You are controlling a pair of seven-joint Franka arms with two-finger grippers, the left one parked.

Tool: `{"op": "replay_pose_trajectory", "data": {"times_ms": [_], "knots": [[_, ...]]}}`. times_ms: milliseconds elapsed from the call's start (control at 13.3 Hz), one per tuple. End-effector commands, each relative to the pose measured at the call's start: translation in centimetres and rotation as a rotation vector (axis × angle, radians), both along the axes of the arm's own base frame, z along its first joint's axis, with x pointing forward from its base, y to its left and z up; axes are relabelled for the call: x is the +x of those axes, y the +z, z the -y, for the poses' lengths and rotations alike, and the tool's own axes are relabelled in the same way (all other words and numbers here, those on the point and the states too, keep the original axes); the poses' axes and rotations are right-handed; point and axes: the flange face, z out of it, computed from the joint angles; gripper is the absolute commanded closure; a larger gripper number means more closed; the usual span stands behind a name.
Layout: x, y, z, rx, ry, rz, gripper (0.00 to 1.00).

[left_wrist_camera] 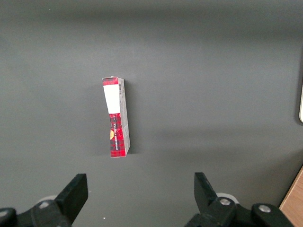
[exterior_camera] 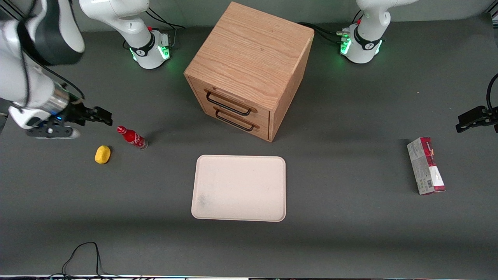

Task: Place coke bottle on tray
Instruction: 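Move the open right gripper down over the red Coca-Cola bottle, then close the right gripper on the bottle and lift it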

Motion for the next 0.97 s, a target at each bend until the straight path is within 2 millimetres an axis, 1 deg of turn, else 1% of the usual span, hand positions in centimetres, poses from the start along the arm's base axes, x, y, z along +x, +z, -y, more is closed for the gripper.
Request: {"op": "replay_pose_trajectory", "data": {"times_ms": [0,75,150,300,375,525,600,675,750,825,900], "knots": [[-2.8,-6.2,0.4,0.021,0.035,0.030,0.00],[-2.9,-8.3,0.4,0.018,0.034,0.029,0.00],[-3.1,-9.9,0.4,0.015,0.034,0.021,0.00],[-3.3,-12.0,0.4,0.011,0.035,0.003,0.00],[-3.6,-12.7,0.4,0.010,0.036,-0.001,0.00],[-3.9,-13.0,0.5,0.009,0.040,-0.008,0.00],[-3.9,-13.1,1.1,0.011,0.049,-0.009,0.02],[-3.8,-13.2,1.9,0.013,0.064,-0.002,0.16],[-3.7,-13.3,2.4,0.014,0.079,-0.001,0.44],[-3.7,-13.3,2.4,0.014,0.083,-0.001,0.69],[-3.7,-13.4,2.4,0.014,0.083,-0.004,0.83]]}}
